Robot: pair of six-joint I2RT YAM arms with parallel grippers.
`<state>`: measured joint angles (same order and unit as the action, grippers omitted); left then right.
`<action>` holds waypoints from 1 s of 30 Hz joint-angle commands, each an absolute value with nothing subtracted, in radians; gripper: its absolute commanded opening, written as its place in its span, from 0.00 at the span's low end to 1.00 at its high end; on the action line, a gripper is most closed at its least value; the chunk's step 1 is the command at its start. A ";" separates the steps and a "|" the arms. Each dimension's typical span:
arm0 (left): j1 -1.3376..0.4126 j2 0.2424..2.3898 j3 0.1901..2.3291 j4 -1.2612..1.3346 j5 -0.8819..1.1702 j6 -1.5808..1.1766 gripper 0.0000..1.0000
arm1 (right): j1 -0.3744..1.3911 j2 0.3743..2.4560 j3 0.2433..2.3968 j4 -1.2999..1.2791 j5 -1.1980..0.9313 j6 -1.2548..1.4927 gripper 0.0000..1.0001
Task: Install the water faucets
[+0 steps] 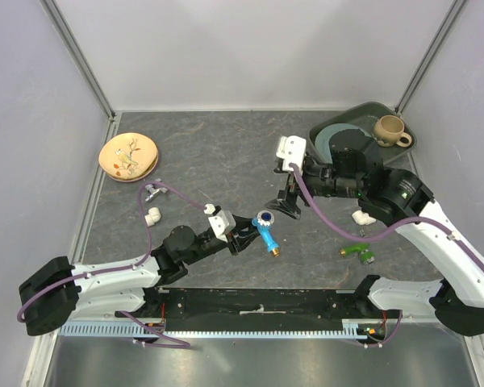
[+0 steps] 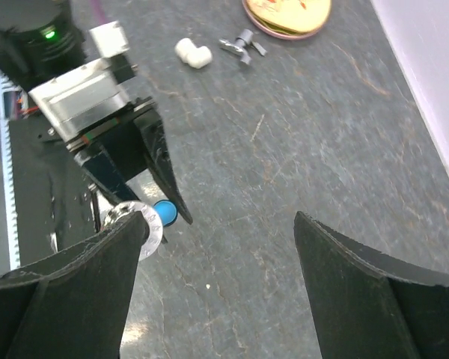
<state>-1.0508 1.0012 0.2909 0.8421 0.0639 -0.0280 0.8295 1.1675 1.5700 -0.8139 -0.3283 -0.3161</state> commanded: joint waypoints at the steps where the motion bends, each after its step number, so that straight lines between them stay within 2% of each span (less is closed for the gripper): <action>1: -1.028 0.979 0.354 0.876 0.216 -0.092 0.02 | 0.798 1.141 1.603 -0.876 -0.597 -0.536 0.86; 9: -0.991 0.951 0.403 0.819 0.380 -0.124 0.02 | 0.795 1.132 1.552 -0.977 -0.773 -0.779 0.86; 16: -0.988 0.948 0.426 0.793 0.454 -0.123 0.02 | 0.793 1.158 1.536 -0.994 -0.834 -0.830 0.72; 18: -0.986 0.951 0.439 0.785 0.472 -0.124 0.02 | 0.795 1.166 1.532 -0.997 -0.850 -0.841 0.71; 30: -0.988 0.969 0.469 0.779 0.517 -0.132 0.02 | 0.793 1.190 1.497 -1.011 -0.946 -0.868 0.73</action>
